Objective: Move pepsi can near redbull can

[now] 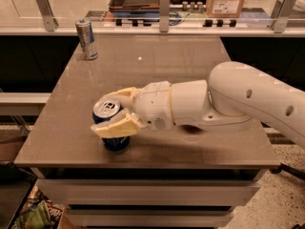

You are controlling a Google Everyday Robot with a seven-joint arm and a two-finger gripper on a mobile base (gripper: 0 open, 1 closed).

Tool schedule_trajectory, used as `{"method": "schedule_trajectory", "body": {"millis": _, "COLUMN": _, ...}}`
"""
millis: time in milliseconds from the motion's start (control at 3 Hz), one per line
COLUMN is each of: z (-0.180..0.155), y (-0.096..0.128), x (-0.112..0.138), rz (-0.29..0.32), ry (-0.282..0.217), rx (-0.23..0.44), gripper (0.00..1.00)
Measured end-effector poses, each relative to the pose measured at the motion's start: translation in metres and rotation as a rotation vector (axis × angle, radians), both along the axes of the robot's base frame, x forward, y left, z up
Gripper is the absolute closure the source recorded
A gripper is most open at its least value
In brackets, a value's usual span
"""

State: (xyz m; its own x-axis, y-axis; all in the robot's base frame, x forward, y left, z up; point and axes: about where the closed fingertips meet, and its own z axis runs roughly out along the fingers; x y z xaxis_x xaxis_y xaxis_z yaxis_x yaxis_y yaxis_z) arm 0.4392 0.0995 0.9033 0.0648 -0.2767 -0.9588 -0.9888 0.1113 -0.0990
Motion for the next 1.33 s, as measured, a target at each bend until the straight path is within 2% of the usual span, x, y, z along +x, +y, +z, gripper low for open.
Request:
{"method": "schedule_trajectory", "body": {"millis": 333, "z": 0.0, "y": 0.0, "x": 0.0, "rz": 0.0, "ry": 0.0, "rx": 0.0, "gripper": 1.0}}
{"method": "schedule_trajectory", "body": {"millis": 667, "z": 0.014, "y": -0.011, "x": 0.01, "rz": -0.026, "ry": -0.008, "rx": -0.008, "gripper": 1.0}}
{"method": "schedule_trajectory", "body": {"millis": 1000, "z": 0.035, "y": -0.034, "x": 0.032, "rz": -0.07, "ry": -0.006, "rx": 0.001, "gripper": 1.0}}
{"method": "schedule_trajectory", "body": {"millis": 1333, "z": 0.062, "y": -0.063, "x": 0.067, "rz": -0.141, "ry": -0.012, "rx": 0.013, "gripper": 1.0}}
